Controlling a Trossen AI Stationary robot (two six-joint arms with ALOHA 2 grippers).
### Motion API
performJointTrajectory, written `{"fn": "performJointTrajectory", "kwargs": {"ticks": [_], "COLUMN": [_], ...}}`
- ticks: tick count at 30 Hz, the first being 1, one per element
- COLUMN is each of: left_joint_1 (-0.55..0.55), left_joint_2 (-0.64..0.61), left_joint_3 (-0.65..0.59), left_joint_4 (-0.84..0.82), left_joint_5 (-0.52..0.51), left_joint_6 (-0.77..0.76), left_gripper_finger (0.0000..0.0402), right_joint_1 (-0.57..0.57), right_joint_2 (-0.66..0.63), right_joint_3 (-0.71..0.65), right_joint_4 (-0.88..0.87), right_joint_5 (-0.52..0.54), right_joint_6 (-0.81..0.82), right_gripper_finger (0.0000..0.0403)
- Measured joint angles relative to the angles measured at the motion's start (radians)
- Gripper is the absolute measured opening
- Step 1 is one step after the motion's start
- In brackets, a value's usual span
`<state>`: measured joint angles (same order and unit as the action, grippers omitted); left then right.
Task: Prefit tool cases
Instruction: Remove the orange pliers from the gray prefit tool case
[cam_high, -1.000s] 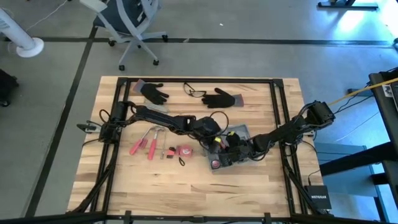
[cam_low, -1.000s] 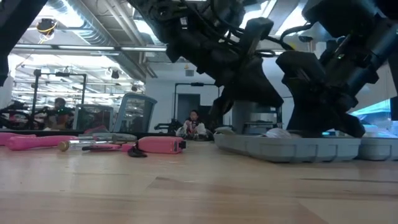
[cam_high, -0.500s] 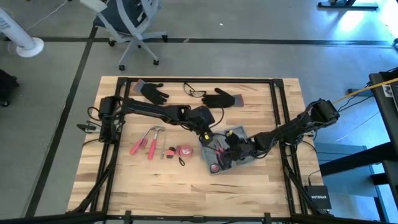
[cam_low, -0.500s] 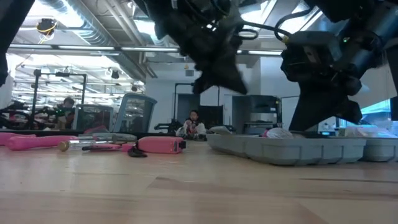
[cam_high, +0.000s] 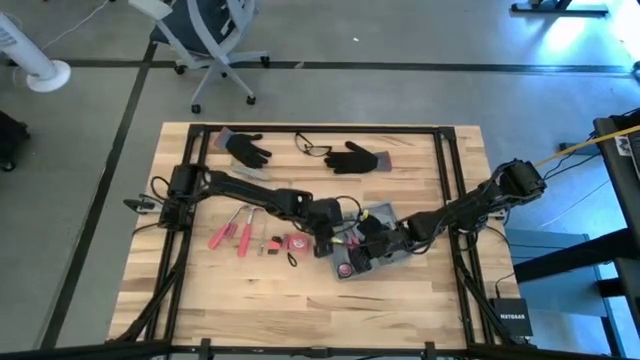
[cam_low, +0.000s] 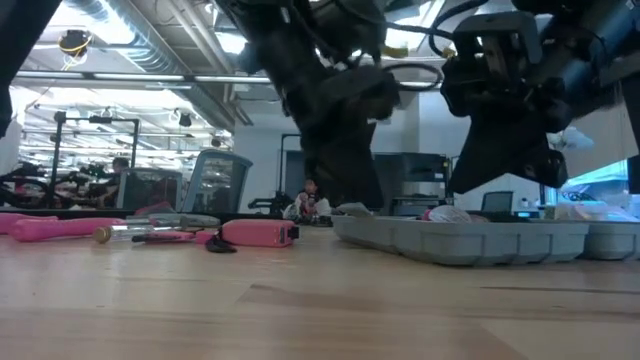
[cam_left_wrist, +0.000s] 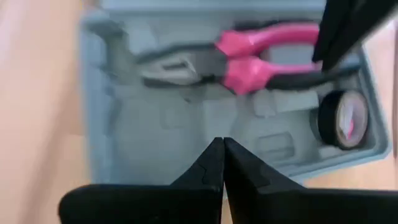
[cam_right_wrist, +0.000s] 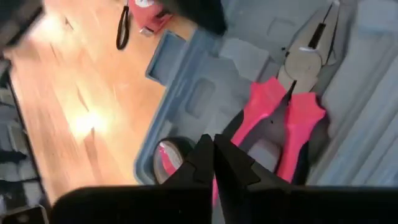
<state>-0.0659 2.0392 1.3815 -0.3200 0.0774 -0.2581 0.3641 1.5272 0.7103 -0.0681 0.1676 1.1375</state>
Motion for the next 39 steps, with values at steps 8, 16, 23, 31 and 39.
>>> {"fn": "performJointTrajectory", "kwargs": {"ticks": [8, 16, 23, 31, 39], "left_joint_1": [-0.043, -0.054, -0.053, -0.065, -0.062], "left_joint_2": [0.056, 0.09, 0.118, 0.14, 0.066], "left_joint_3": [0.002, 0.001, 0.0, 0.001, -0.002], "left_joint_4": [0.034, 0.151, 0.278, 0.32, 0.172], "left_joint_5": [-0.001, -0.003, -0.031, -0.04, -0.026], "left_joint_6": [-0.056, -0.181, -0.297, -0.355, -0.173], "left_gripper_finger": [0.0, 0.0, 0.0, 0.0, 0.0], "right_joint_1": [0.0, 0.0, 0.0, -0.023, -0.031], "right_joint_2": [0.0, 0.0, 0.002, 0.006, 0.015], "right_joint_3": [0.013, 0.013, 0.013, 0.015, 0.014], "right_joint_4": [-0.094, -0.111, -0.116, -0.203, -0.19], "right_joint_5": [-0.003, -0.023, -0.047, -0.023, -0.021], "right_joint_6": [-0.077, -0.049, -0.043, -0.029, -0.018], "right_gripper_finger": [0.0153, 0.0237, 0.0216, 0.0201, 0.0201]}}
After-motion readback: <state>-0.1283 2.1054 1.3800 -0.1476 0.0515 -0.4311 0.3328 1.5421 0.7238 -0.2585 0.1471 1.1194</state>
